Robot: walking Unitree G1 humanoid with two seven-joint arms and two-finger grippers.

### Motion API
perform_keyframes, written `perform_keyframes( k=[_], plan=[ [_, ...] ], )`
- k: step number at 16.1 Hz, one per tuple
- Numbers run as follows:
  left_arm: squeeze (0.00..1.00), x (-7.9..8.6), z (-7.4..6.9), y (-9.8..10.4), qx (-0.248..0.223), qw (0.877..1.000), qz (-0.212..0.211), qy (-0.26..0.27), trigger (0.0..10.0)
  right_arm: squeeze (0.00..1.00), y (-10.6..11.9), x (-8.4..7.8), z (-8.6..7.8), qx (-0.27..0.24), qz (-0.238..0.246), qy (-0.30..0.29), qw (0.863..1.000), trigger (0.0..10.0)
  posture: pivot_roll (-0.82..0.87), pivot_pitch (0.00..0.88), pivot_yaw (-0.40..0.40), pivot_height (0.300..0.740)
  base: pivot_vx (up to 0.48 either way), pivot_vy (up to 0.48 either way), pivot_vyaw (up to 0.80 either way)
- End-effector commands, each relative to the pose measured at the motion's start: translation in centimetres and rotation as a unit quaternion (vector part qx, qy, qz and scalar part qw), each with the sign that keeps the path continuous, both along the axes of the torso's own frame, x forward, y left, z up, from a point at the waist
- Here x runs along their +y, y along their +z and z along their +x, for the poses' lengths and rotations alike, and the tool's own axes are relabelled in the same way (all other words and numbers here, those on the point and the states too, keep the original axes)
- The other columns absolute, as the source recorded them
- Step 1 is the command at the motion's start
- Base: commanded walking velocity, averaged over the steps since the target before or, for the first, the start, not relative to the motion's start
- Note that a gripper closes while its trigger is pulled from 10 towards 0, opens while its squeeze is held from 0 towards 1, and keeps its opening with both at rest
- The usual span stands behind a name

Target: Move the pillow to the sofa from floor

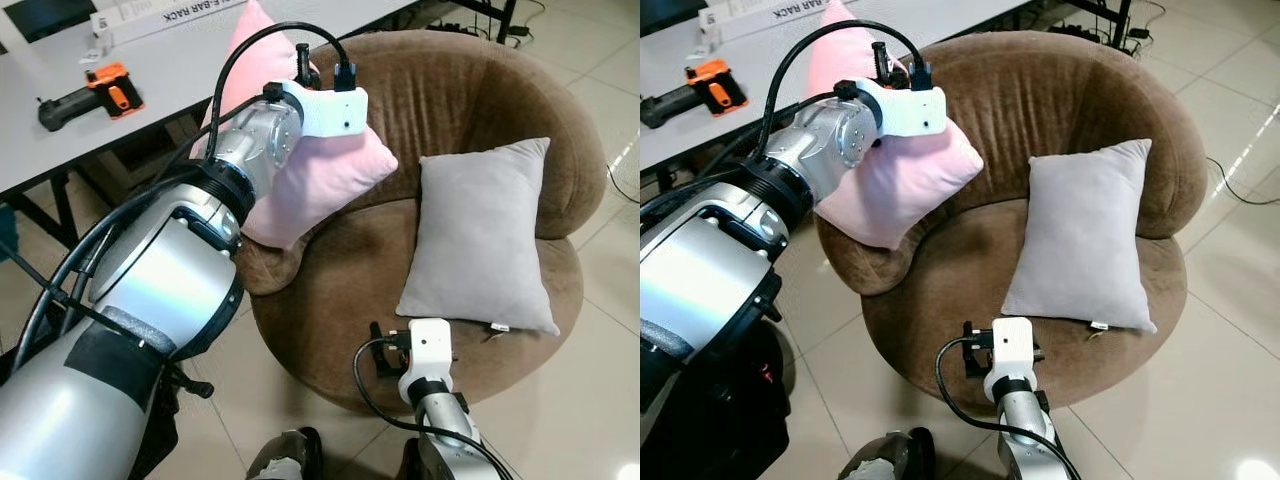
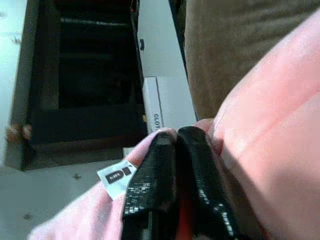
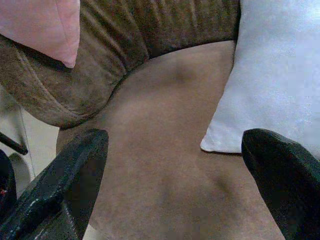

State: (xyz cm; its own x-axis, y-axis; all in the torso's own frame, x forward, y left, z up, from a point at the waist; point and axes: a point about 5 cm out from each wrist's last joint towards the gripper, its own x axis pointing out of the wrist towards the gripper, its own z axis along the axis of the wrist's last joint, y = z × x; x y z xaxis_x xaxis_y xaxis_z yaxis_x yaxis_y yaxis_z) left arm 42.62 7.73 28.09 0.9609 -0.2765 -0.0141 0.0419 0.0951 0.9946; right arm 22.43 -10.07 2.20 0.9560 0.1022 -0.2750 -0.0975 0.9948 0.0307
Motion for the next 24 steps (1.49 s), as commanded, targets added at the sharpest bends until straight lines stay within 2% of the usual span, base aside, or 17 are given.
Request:
perform_keyframes(
  k=[1, 4, 8, 12, 16, 17, 18, 19, 20, 24],
  plan=[
    [1.00, 1.34, 0.15, -1.07, 0.028, 0.999, -0.018, 0.026, 10.0, 0.00, 0.23, 2.15, -0.45, 0.007, 0.028, 0.012, 1.000, 10.0, -0.03, 0.188, 0.182, 0.740, 0.000, 0.000, 0.00],
    [1.00, 1.50, 0.15, -1.36, 0.042, 0.998, -0.028, 0.029, 10.0, 0.00, 0.28, 2.26, -0.70, 0.010, 0.028, 0.014, 0.999, 10.0, -0.03, 0.201, 0.185, 0.740, 0.000, 0.000, 0.00],
    [1.00, 1.82, 0.18, -1.47, 0.045, 0.998, -0.014, 0.036, 10.0, 0.00, 0.31, 2.49, -0.97, 0.015, 0.030, 0.017, 0.999, 10.0, -0.03, 0.213, 0.189, 0.740, 0.000, 0.000, 0.00],
    [1.00, 1.43, 0.21, -0.59, 0.037, 0.998, -0.043, 0.033, 10.0, 0.00, 0.35, 2.64, -1.05, 0.017, 0.032, 0.018, 0.999, 10.0, -0.03, 0.217, 0.192, 0.740, 0.000, 0.000, 0.00],
    [1.00, 1.39, 0.19, -0.77, 0.045, 0.997, -0.059, 0.032, 10.0, 0.00, 0.19, 2.58, -0.98, 0.019, 0.030, 0.019, 0.999, 10.0, -0.03, 0.208, 0.183, 0.740, 0.000, 0.000, 0.00],
    [1.00, 1.44, 0.18, -0.94, 0.054, 0.996, -0.063, 0.031, 2.5, 0.00, 0.14, 2.58, -0.98, 0.020, 0.029, 0.020, 0.999, 10.0, -0.02, 0.207, 0.181, 0.740, 0.000, 0.000, 0.00],
    [1.00, 1.53, 0.18, -1.06, 0.056, 0.996, -0.056, 0.031, 0.0, 0.00, 0.10, 2.57, -0.96, 0.020, 0.028, 0.022, 0.999, 10.0, -0.02, 0.206, 0.180, 0.740, 0.000, 0.000, 0.00],
    [1.00, 1.67, 0.21, -0.93, 0.047, 0.997, -0.051, 0.034, 0.0, 0.00, 0.07, 2.57, -0.94, 0.021, 0.028, 0.023, 0.999, 10.0, -0.02, 0.205, 0.178, 0.740, 0.000, 0.000, 0.00],
    [0.00, 1.74, 0.23, -0.68, 0.036, 0.997, -0.049, 0.035, 0.0, 0.00, 0.05, 2.57, -0.92, 0.021, 0.028, 0.024, 0.999, 10.0, -0.02, 0.204, 0.177, 0.740, 0.000, 0.000, 0.00],
    [0.00, 1.58, 0.19, -0.83, 0.042, 0.998, -0.034, 0.027, 0.0, 0.00, 0.06, 2.56, -0.77, 0.021, 0.027, 0.027, 0.999, 10.0, -0.02, 0.204, 0.174, 0.740, 0.000, 0.000, 0.00]
  ],
)
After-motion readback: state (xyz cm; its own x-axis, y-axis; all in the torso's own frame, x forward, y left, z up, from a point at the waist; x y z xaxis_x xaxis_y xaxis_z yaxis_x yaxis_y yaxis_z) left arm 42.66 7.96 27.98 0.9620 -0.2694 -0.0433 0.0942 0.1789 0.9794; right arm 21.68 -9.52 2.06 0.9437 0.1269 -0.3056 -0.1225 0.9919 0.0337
